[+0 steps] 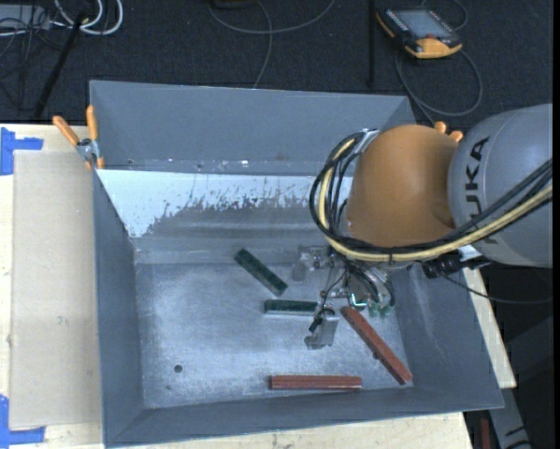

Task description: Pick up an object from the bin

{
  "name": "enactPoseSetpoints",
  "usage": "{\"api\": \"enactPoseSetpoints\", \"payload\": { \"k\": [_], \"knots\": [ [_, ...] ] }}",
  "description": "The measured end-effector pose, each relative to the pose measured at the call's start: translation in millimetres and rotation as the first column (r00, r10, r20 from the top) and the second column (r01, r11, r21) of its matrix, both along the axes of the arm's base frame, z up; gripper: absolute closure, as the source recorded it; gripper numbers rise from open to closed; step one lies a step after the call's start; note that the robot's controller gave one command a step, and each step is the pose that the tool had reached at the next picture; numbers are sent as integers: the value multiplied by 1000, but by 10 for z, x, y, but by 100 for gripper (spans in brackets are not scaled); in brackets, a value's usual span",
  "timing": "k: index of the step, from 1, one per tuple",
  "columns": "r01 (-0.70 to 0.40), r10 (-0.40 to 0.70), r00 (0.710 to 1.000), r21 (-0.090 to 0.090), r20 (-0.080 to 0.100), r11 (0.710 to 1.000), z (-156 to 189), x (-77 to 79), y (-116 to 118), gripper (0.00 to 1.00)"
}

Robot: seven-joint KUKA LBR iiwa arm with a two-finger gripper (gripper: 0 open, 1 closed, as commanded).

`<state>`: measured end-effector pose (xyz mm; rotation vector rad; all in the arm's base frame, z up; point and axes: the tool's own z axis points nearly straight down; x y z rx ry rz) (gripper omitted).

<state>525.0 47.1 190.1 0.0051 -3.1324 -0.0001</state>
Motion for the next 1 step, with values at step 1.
{"api": "enactPoseSetpoints", "payload": {
  "k": [1],
  "knots": [
    [5,-5,1000,0,3,1000,-1249,373,-365,0]
  ]
}}
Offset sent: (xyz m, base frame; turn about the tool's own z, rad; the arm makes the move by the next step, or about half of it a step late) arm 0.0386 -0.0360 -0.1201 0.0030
